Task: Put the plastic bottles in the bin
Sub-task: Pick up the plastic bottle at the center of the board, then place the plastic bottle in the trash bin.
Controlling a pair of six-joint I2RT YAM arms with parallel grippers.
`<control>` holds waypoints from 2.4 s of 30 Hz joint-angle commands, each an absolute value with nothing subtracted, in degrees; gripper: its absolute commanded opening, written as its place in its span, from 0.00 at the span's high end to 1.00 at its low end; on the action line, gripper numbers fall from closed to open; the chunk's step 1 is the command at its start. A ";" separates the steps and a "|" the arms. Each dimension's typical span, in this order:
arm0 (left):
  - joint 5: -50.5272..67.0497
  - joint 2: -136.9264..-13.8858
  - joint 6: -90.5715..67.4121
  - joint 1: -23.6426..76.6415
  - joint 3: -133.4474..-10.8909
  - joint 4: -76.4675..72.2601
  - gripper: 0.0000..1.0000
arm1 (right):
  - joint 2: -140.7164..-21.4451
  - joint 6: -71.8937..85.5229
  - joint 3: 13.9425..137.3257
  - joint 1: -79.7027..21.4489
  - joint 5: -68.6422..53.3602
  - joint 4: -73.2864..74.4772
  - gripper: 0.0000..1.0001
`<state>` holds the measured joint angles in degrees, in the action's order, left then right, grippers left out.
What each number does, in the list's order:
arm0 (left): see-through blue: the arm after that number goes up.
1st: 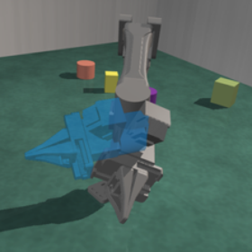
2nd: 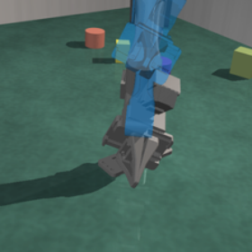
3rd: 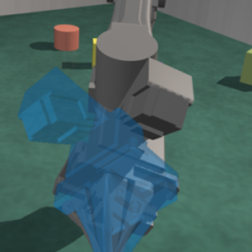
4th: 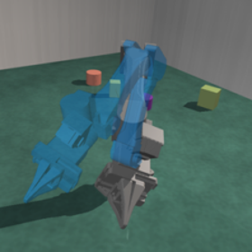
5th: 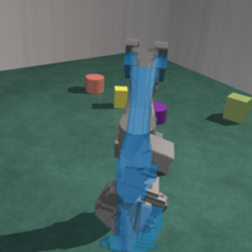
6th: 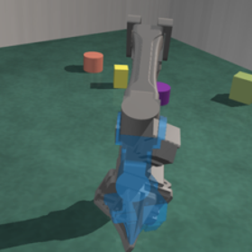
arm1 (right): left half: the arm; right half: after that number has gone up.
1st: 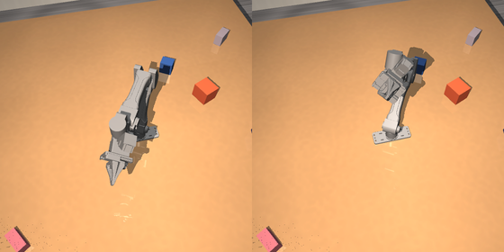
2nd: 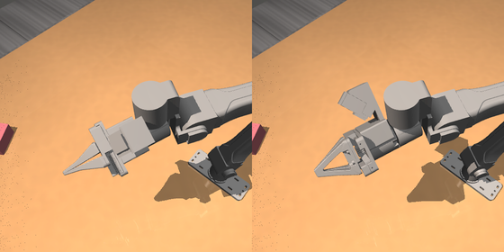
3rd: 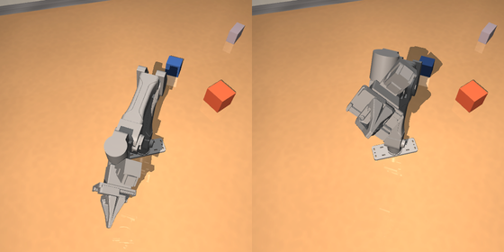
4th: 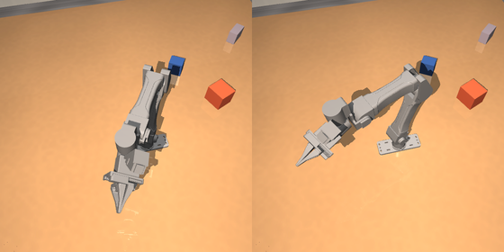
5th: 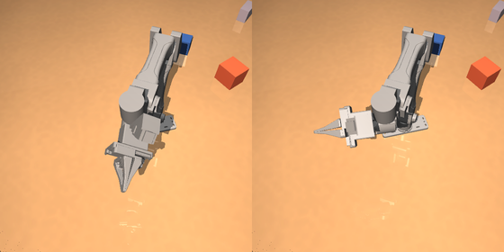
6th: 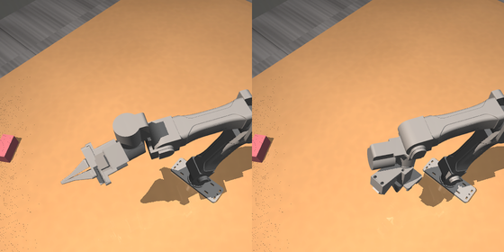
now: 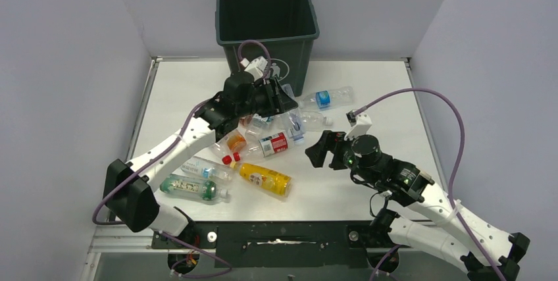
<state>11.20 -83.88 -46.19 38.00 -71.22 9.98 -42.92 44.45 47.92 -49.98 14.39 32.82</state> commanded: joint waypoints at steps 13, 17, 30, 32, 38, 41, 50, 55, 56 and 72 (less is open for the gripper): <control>17.49 -79.34 -45.15 35.90 -84.00 8.07 0.65 | -44.41 45.69 46.26 -50.41 14.56 30.08 0.01; 20.51 -81.89 -44.82 33.02 -89.24 7.51 0.65 | -44.78 45.95 45.63 -50.36 14.01 29.27 0.00; 26.63 -91.90 -47.71 19.84 -104.96 -3.87 0.65 | -45.70 47.08 45.24 -50.65 12.78 29.59 0.00; 26.63 -94.51 -47.81 18.34 -107.76 -6.65 0.65 | -45.79 47.48 44.74 -50.80 12.53 29.49 0.00; 25.02 -102.70 -48.64 15.89 -116.60 -12.55 0.64 | -46.54 48.67 42.56 -51.21 11.71 27.70 0.01; 23.86 -107.75 -46.57 15.86 -122.31 -11.67 0.64 | -47.70 48.69 42.52 -51.53 11.50 27.12 0.01; 19.38 -116.23 -38.41 15.39 -132.08 -4.90 0.61 | -49.48 48.39 42.33 -52.42 11.09 26.14 0.01; 17.64 -119.87 -35.42 14.81 -136.77 0.36 0.52 | -49.71 48.57 42.10 -52.80 11.09 26.00 0.01; 17.39 -120.63 -34.90 14.71 -137.72 1.71 0.49 | -49.67 48.59 42.06 -52.75 11.07 26.01 0.01; 21.53 -116.52 -36.28 11.67 -135.82 14.31 0.17 | -53.42 48.19 42.07 -53.17 9.45 23.37 0.02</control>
